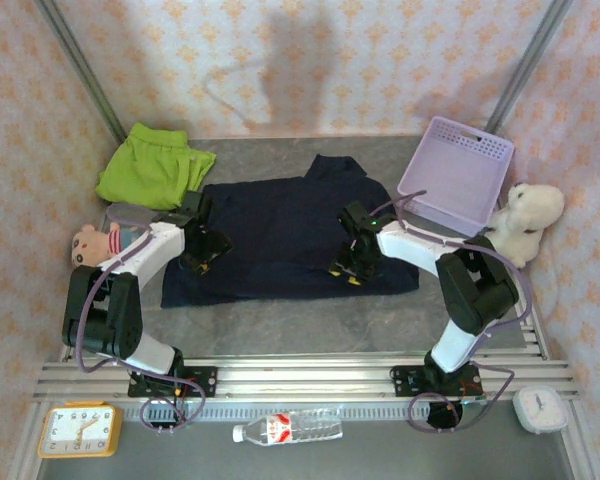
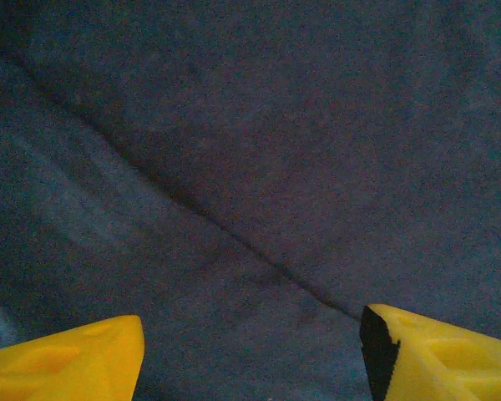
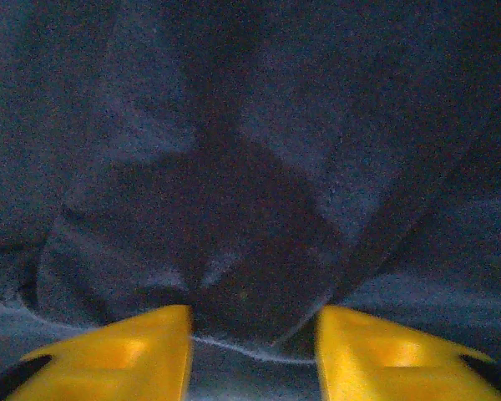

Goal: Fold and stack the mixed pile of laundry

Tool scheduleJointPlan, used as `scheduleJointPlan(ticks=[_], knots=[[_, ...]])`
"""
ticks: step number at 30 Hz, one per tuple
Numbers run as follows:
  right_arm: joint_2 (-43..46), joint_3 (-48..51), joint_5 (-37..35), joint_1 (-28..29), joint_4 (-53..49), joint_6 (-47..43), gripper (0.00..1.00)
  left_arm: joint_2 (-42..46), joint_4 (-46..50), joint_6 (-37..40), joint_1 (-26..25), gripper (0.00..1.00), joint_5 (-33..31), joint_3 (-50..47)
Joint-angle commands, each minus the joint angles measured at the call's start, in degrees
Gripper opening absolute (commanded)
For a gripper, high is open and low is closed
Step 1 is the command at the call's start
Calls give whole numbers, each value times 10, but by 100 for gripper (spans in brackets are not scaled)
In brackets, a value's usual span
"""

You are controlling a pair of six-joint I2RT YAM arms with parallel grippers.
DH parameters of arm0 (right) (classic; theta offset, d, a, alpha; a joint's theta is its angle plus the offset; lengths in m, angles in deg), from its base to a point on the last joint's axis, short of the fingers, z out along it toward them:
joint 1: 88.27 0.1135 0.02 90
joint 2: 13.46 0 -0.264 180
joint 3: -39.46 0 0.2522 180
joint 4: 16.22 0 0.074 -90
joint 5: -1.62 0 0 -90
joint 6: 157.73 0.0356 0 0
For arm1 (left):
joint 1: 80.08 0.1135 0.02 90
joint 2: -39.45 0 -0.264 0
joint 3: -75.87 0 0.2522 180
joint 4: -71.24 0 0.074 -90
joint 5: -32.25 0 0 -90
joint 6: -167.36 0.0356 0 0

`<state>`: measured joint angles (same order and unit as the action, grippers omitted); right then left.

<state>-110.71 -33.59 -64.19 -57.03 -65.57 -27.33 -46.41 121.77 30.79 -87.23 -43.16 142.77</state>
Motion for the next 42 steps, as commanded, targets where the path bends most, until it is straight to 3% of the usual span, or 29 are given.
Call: scheduleJointPlan(ticks=[1,5,9,13,17,20,24,31,37,42], knots=[[-3,-22,-35,3,-3,12,21,23,5,-11,-3,70,-12,-18],[-2,-59,-71,2,-24,-5,0,25,11,-9,-4,70,-14,-14],[-15,-123,-81,1,-30,-24,0,24,16,-5,-3,70,-16,-3],[-82,-229,-92,1,-48,-69,0,26,20,-3,-4,70,-19,0],[-171,-392,-170,0,-145,-117,36,35,26,0,-4,70,-19,-7],[-165,-430,-188,0,-144,-131,44,50,35,7,-4,70,-26,-14],[-113,-379,-200,0,-127,-132,51,67,40,12,-3,70,-36,-25],[-3,-159,-237,-19,-109,-103,50,68,16,20,-22,68,-7,-20],[44,-72,-206,-76,-77,-90,50,7,-11,57,-130,66,13,91],[24,-67,-188,-116,-65,-88,50,-101,-46,75,-208,55,29,204]])
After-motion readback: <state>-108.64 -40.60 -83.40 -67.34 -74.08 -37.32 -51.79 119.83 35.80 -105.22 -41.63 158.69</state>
